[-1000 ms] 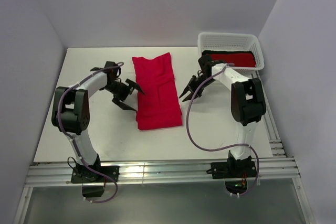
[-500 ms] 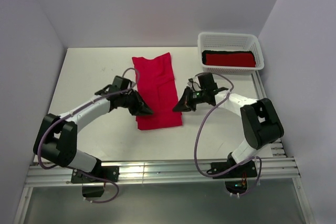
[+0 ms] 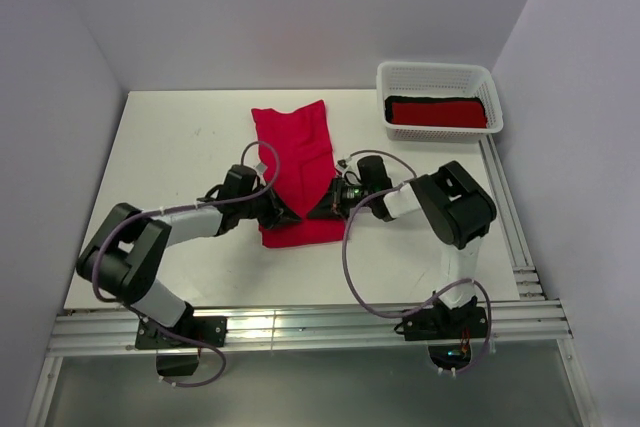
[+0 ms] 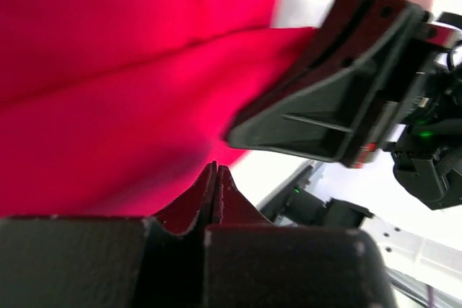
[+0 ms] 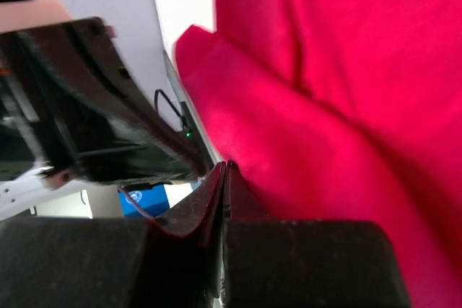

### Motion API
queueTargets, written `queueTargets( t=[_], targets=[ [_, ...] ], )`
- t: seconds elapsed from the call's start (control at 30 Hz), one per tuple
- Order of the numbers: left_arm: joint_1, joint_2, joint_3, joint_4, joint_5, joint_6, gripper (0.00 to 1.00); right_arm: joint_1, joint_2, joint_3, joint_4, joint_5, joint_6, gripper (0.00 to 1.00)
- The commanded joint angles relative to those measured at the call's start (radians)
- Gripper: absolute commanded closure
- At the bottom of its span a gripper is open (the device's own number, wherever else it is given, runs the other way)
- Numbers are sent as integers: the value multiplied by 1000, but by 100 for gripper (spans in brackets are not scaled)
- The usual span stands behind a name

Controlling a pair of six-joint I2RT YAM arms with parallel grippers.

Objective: Roll the t-shirts
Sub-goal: Roll the tshirt

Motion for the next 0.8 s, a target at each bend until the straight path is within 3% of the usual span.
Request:
queueTargets(
  t=[0.0,0.13,0.27,0.47,0.6,0.77],
  targets=[
    [42,79,-101,286,21,-10,100,-16,60,-19,215,-18,60,100],
    [108,191,-138,362,44,22,100,-39,149,10,153,2,41,100],
    [146,234,-114,383,95,28,100,-45,157,27,192,-16,83,100],
    [151,35,-38,155,41,102,100,-54,-7,18,140,-44,64,100],
    [145,-100,-78,121,41,87,99,-47,-89,-20,139,-64,64,100],
    [93,-122,-149,147,26,70,100,2,-103,-48,15,-52,-41,100]
  ],
)
